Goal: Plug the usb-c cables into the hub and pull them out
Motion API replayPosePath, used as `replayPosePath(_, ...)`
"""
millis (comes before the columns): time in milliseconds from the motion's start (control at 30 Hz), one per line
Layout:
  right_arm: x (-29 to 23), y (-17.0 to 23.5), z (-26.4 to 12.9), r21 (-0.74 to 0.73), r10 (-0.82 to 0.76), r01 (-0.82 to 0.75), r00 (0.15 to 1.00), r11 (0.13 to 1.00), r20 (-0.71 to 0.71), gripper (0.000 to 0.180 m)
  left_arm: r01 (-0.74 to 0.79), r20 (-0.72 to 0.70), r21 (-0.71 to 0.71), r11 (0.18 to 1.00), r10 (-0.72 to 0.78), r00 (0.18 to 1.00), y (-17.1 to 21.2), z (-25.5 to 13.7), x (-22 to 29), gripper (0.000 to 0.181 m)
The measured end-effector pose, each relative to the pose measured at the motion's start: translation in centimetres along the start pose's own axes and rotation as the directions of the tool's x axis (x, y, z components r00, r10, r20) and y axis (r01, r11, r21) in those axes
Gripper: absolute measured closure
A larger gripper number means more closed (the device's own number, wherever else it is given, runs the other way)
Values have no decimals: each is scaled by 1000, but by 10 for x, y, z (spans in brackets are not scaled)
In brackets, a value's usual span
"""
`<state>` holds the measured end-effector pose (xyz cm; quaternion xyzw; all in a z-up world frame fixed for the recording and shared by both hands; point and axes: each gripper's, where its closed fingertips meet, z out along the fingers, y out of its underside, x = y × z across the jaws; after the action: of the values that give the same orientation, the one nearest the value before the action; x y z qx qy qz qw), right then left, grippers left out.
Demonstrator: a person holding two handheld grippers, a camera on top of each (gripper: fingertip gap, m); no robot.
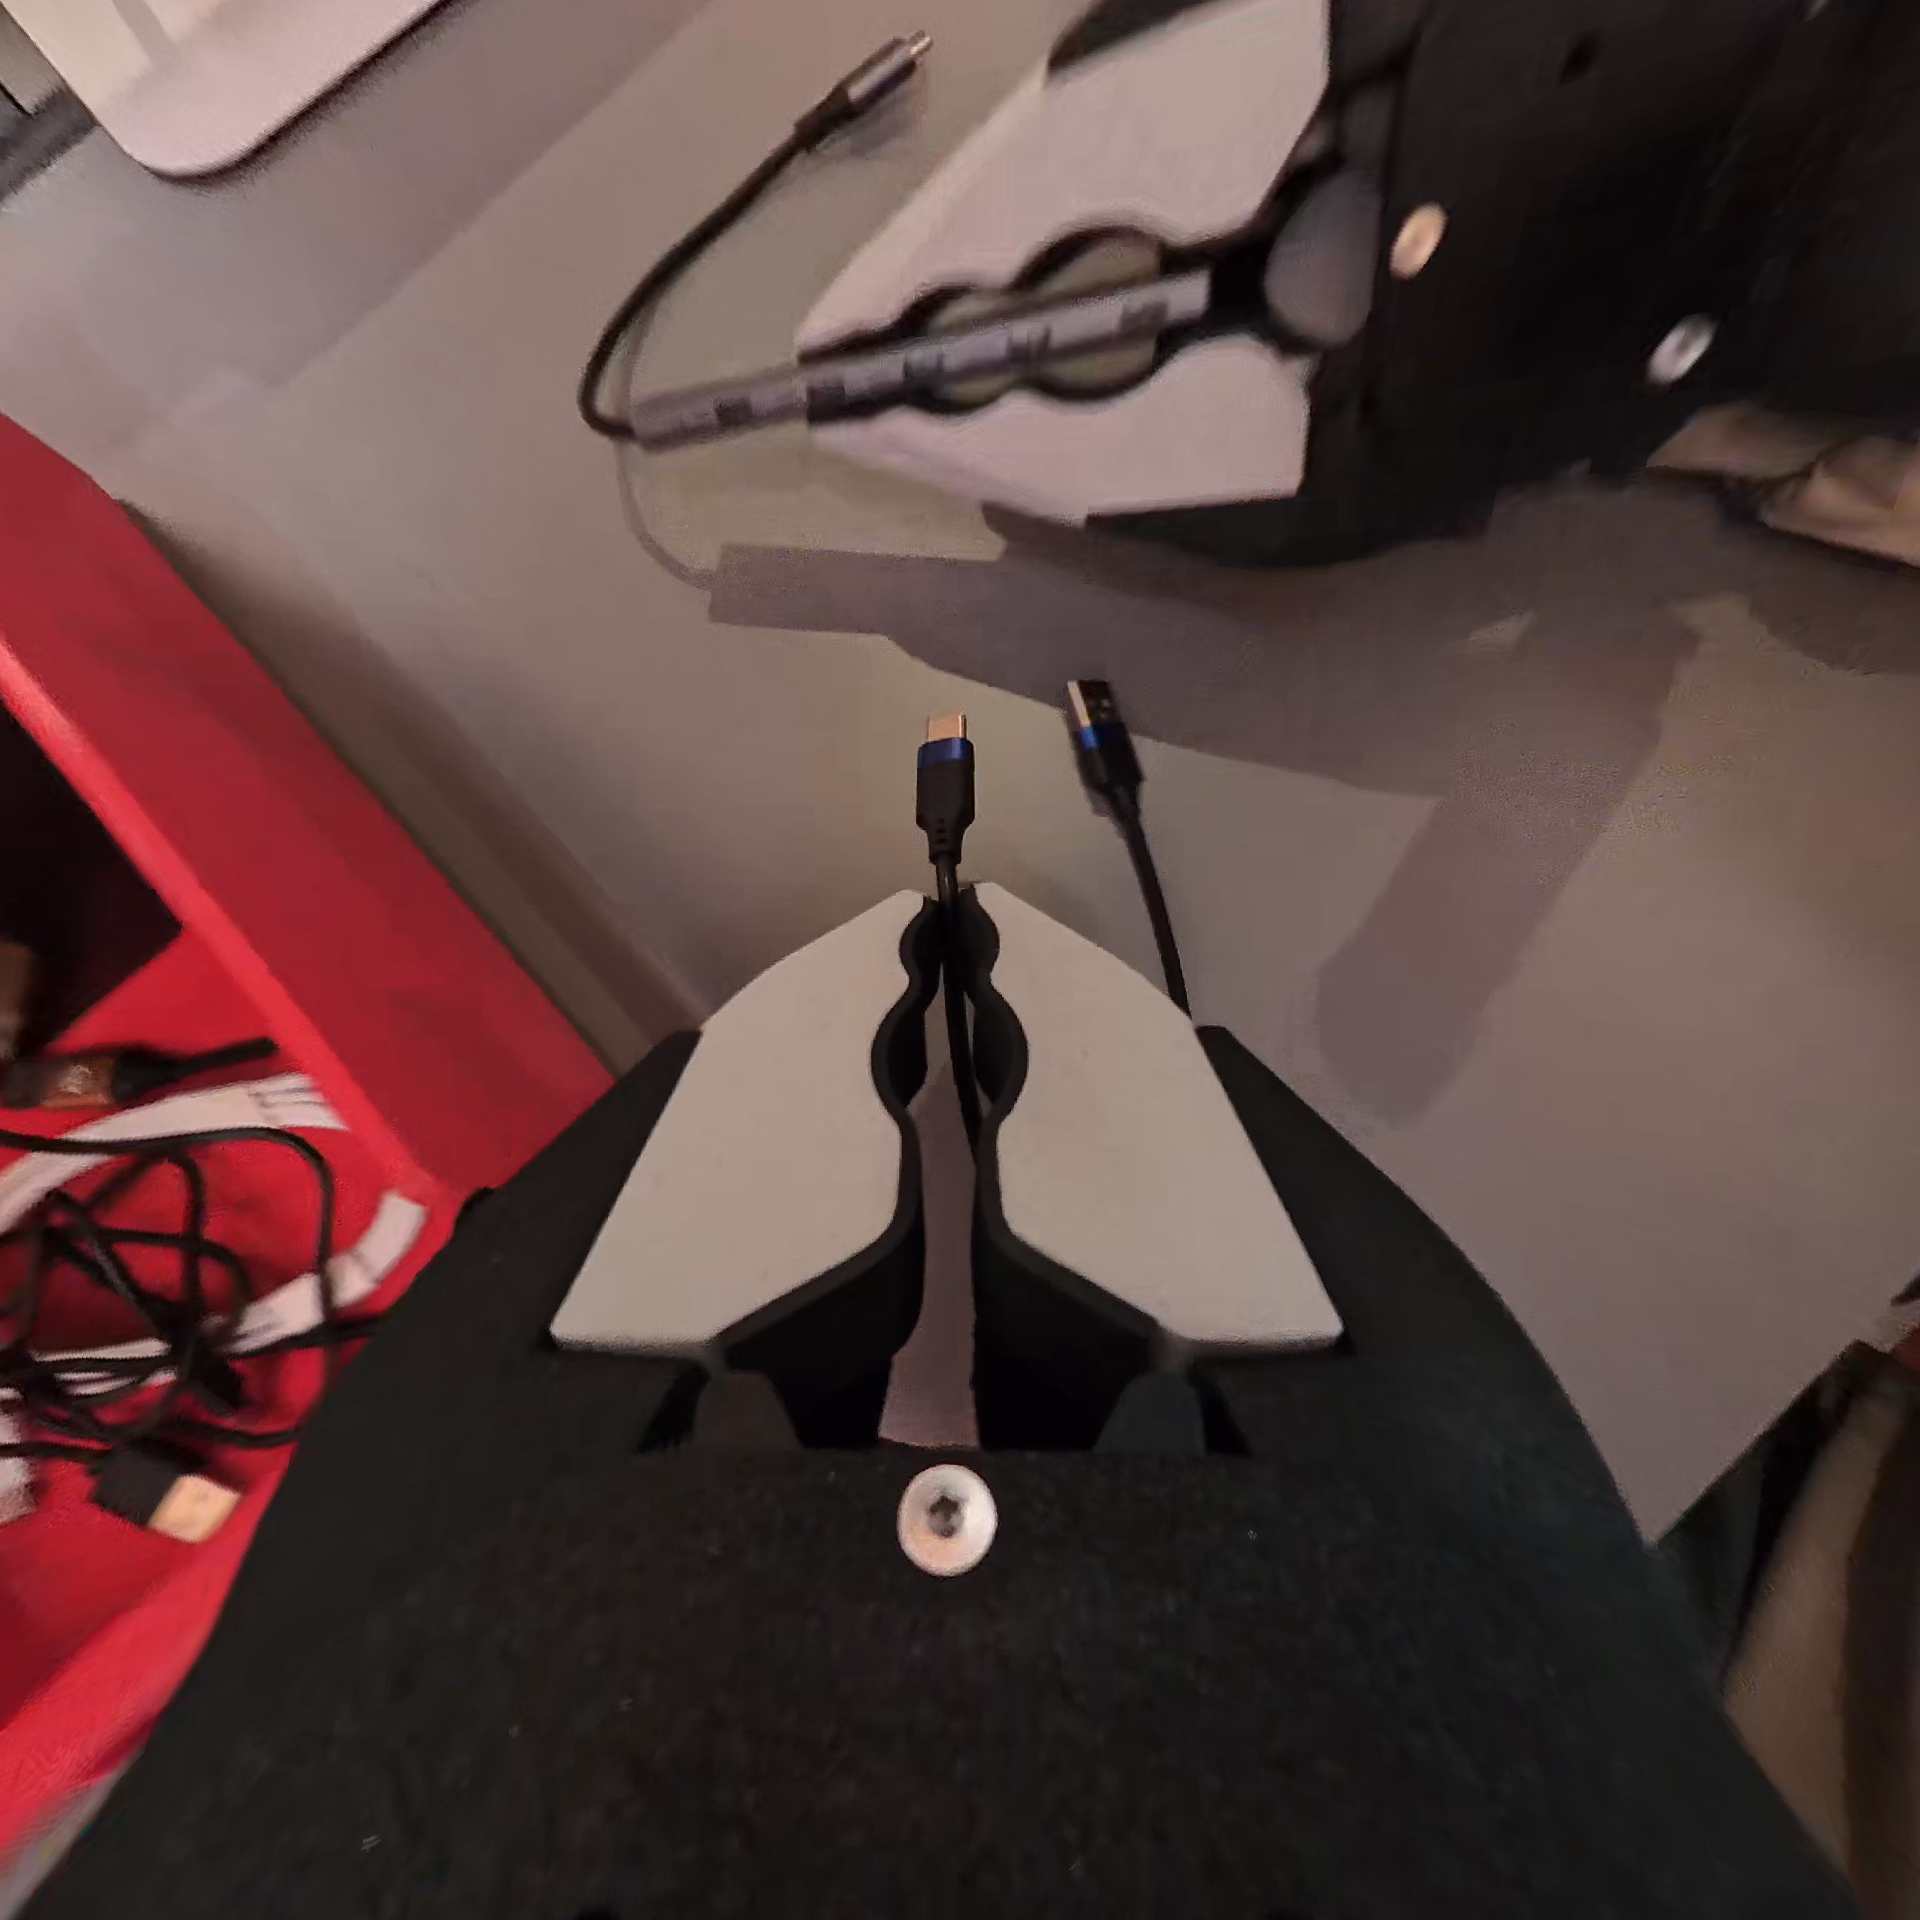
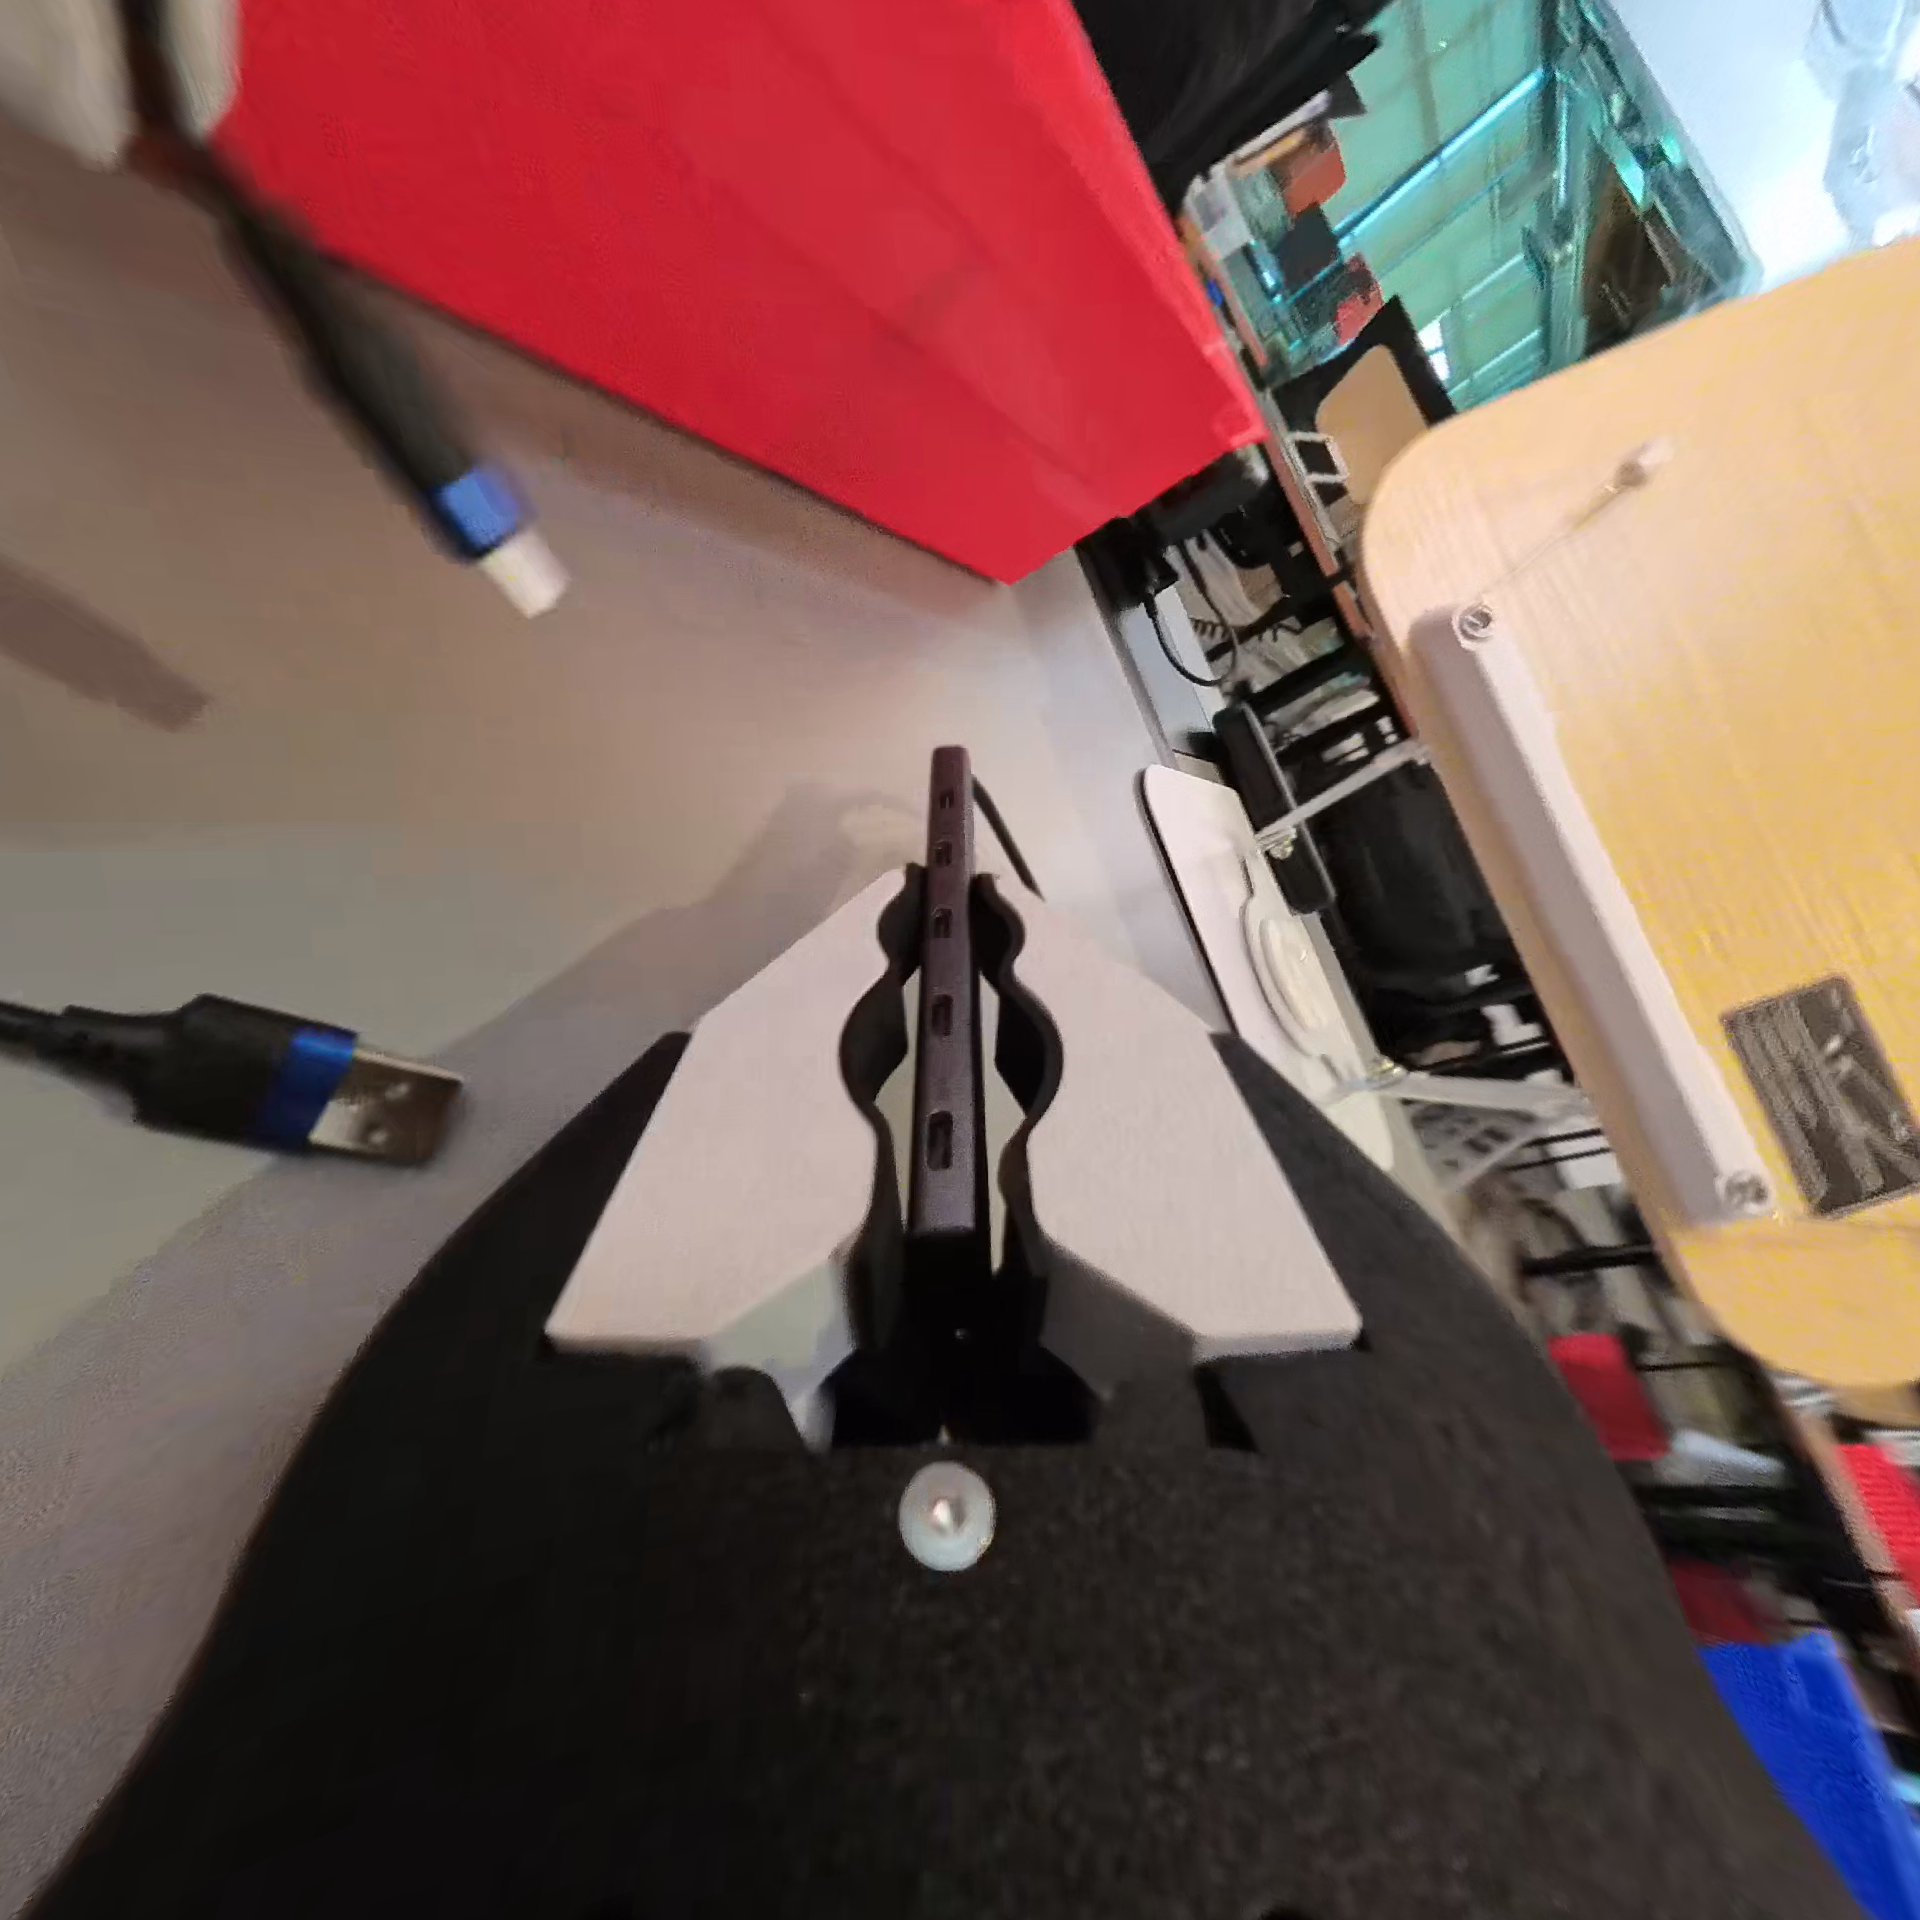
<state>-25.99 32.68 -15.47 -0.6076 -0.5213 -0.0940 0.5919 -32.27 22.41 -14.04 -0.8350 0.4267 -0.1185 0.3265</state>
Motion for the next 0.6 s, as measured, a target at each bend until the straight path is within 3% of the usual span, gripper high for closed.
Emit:
replayPosePath(100,10,-9,-28,90,210,-214,976,973,51,171,31,-6,8,999,-31,1000,10,9,14,178)
replayPosePath(200,14,-25,-68,189,408,-430,902,883,143,171,38,-48,-34,999,-40,998,15,24,29,178)
replayPosePath(300,25,-44,-110,281,552,-577,816,767,169,171,103,-60,13,995,-102,993,6,28,32,158)
replayPosePath(367,33,-60,-134,358,579,-591,801,722,155,171,189,-169,128,974,-166,971,-15,15,45,145)
replayPosePath(467,35,-81,-158,429,530,-514,843,743,92,171,438,-492,314,843,-250,834,-63,-27,70,135)
replayPosePath(533,27,-93,-162,438,448,-423,892,793,50,171,579,-665,330,746,-251,703,-83,-51,79,135)
replayPosePath(600,18,-102,-167,454,409,-386,911,803,50,171,651,-762,291,702,-241,601,-91,-61,85,138)
